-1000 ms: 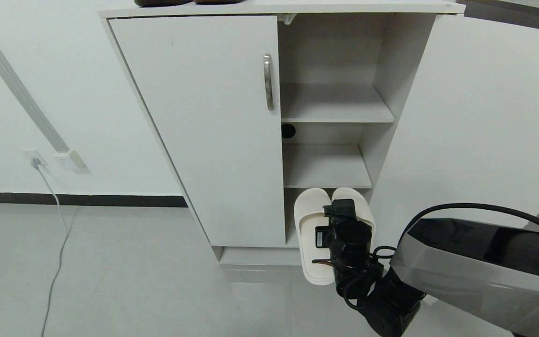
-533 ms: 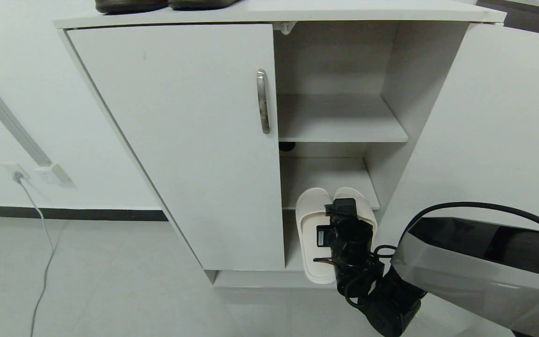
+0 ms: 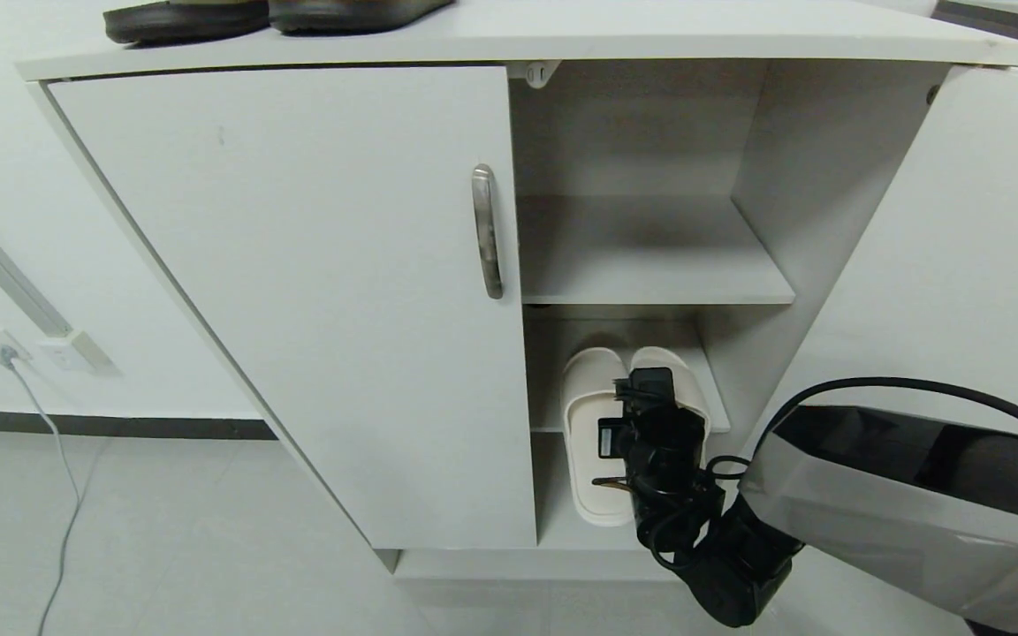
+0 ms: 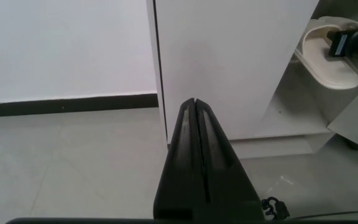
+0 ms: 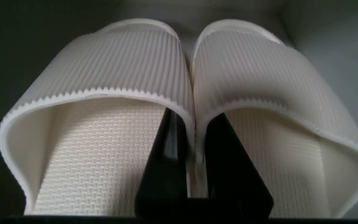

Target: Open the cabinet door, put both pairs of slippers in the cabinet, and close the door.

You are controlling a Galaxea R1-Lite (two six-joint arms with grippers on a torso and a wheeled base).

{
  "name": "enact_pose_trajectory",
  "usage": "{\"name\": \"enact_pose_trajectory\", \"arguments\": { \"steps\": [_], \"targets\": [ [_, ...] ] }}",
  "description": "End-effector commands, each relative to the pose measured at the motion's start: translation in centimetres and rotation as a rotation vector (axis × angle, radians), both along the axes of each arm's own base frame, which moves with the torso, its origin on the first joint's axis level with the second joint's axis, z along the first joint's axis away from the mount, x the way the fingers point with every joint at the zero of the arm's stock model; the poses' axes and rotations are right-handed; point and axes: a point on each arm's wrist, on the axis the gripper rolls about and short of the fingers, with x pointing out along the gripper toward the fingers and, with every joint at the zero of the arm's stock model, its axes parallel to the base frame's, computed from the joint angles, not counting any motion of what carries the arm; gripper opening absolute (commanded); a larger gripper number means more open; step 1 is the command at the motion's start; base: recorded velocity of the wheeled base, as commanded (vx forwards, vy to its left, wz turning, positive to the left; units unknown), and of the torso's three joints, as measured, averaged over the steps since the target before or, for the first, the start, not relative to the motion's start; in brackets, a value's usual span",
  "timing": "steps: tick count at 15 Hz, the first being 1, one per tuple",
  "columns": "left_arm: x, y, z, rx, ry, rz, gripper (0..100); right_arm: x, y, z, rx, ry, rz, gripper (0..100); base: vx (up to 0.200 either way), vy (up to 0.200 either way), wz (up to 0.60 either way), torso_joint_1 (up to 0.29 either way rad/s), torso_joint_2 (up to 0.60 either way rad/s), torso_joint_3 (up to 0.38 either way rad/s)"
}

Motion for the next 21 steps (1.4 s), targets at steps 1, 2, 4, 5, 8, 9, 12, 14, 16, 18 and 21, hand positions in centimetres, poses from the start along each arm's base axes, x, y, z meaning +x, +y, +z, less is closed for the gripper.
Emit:
{"name": "enact_pose_trajectory", "arguments": {
  "steps": [1,2,4,5,8,9,12,14,16,18,21],
  "targets": [
    [0.0,0.0,0.0,0.000,0.001,0.000,0,0.9,0.0,-0.6,-0.006,0.007,-0.009,0,0.000,0.000,0.00,0.000,0.00,0.000],
    [0.0,0.0,0.0,0.000,0.001,0.000,0,1.3,0.1,-0.6,-0.005,0.008,-0.013,0,0.000,0.000,0.00,0.000,0.00,0.000],
    [0.0,0.0,0.0,0.000,0.001,0.000,0,1.9,0.5,-1.1,-0.026,0.029,0.000,0,0.000,0.000,0.00,0.000,0.00,0.000],
    [0.0,0.0,0.0,0.000,0.001,0.000,0,2.2,0.7,-1.2,-0.043,0.051,0.027,0,0.000,0.000,0.00,0.000,0.00,0.000],
    [0.0,0.0,0.0,0.000,0.001,0.000,0,4.4,1.2,0.2,-0.040,0.049,0.010,0,0.000,0.000,0.00,0.000,0.00,0.000],
    [0.0,0.0,0.0,0.000,0.001,0.000,0,4.9,1.2,0.6,-0.044,0.054,0.006,0,0.000,0.000,0.00,0.000,0.00,0.000],
    [0.0,0.0,0.0,0.000,0.001,0.000,0,6.7,1.2,1.9,-0.036,0.045,-0.016,0,0.000,0.000,0.00,0.000,0.00,0.000],
    [0.0,0.0,0.0,0.000,0.001,0.000,0,7.4,1.0,2.2,-0.027,0.034,-0.023,0,0.000,0.000,0.00,0.000,0.00,0.000],
    [0.0,0.0,0.0,0.000,0.001,0.000,0,8.6,0.5,2.2,-0.029,0.037,-0.025,0,0.000,0.000,0.00,0.000,0.00,0.000],
    [0.0,0.0,0.0,0.000,0.001,-0.001,0,9.3,0.3,2.6,-0.024,0.031,-0.023,0,0.000,0.000,0.00,0.000,0.00,0.000],
    [0.0,0.0,0.0,0.000,0.001,0.000,0,9.6,0.5,2.8,-0.022,0.042,-0.008,0,0.000,0.000,0.00,0.000,0.00,0.000]
  ]
}}
